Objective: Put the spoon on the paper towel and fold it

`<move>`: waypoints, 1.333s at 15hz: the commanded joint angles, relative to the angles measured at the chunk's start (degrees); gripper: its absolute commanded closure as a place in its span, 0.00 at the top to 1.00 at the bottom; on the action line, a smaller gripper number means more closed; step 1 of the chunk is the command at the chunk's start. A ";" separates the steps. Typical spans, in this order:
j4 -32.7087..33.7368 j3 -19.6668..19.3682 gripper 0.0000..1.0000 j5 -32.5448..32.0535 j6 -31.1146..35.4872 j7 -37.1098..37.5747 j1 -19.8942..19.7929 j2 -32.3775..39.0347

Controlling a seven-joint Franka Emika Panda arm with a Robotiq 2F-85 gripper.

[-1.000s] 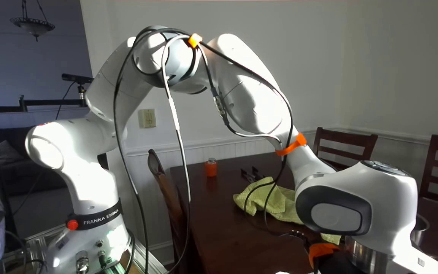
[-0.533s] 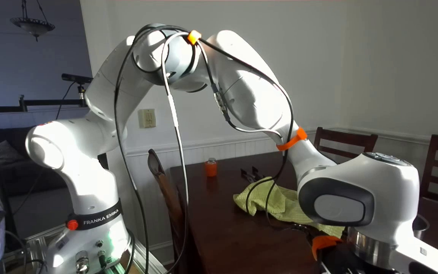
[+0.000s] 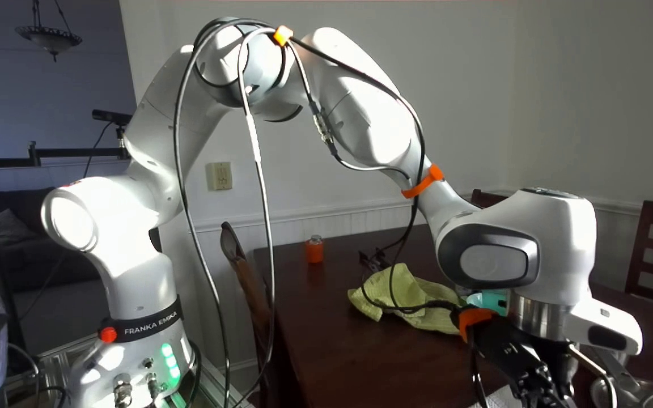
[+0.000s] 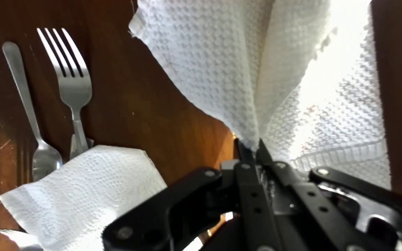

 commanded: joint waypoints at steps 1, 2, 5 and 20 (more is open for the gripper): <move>-4.94 -1.91 0.01 -1.93 -1.93 1.89 3.86 -4.65; -5.52 -2.51 0.01 -2.30 -2.62 2.76 5.23 -4.95; -6.68 -4.14 0.01 -3.07 -3.72 5.35 8.98 -4.99; -10.22 -3.73 0.66 3.46 -4.50 10.29 15.12 -4.42</move>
